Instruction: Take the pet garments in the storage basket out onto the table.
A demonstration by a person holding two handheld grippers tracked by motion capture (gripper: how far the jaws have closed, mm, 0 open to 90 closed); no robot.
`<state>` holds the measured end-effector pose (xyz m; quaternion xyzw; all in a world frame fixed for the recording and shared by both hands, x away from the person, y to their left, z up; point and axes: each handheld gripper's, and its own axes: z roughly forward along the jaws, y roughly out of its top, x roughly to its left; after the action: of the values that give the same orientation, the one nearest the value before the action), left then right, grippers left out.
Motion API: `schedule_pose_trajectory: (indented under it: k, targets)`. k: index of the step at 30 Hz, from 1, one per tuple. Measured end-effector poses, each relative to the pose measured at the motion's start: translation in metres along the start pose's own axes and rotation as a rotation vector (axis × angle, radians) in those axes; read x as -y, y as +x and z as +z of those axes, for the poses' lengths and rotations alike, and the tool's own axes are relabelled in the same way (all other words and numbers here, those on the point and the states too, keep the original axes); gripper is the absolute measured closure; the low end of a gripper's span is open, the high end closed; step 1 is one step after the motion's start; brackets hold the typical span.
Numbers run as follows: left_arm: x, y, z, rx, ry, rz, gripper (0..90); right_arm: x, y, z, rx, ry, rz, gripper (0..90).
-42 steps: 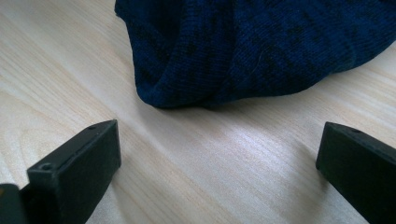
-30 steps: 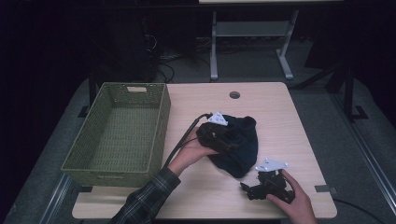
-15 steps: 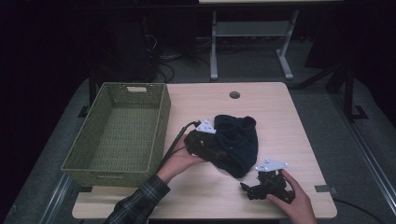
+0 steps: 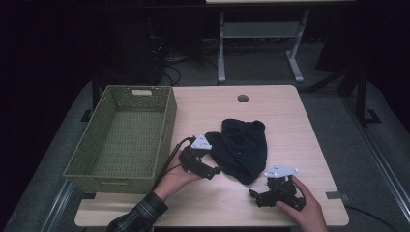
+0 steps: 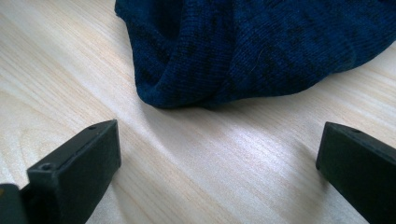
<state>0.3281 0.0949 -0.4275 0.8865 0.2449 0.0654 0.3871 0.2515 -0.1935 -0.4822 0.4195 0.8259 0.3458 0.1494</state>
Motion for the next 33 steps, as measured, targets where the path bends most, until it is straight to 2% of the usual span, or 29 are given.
schedule_pose_trajectory:
  k: [8, 11, 18, 23, 26, 28, 33]
  targets:
    - [0.022, -0.003, 0.003, -0.049, 0.039, -0.004, 13.5, 0.0, 0.0, 0.0, 0.0, 0.0, 0.001, 0.0]
    - [0.029, -0.004, 0.009, -0.043, 0.09, -0.005, 13.2, 0.0, 0.0, 0.0, 0.0, 0.0, 0.001, 0.0]
    - [0.034, -0.006, 0.018, -0.039, 0.138, -0.004, 13.0, 0.0, 0.0, 0.0, -0.001, 0.001, 0.0, 0.0]
    - [0.039, -0.009, 0.02, -0.079, 0.122, 0.02, 12.8, 0.0, 0.0, 0.0, 0.0, 0.001, 0.001, 0.0]
    - [0.048, -0.008, 0.02, -0.094, 0.036, 0.007, 12.8, 0.0, 0.0, 0.0, 0.0, 0.0, 0.001, 0.0]
    - [0.052, -0.009, 0.02, -0.101, 0.003, -0.001, 12.7, 0.0, 0.0, 0.0, -0.001, 0.001, 0.001, 0.0]
    - [0.054, -0.01, 0.019, -0.112, -0.002, -0.011, 12.8, 0.0, 0.0, 0.0, 0.0, 0.0, 0.001, 0.0]
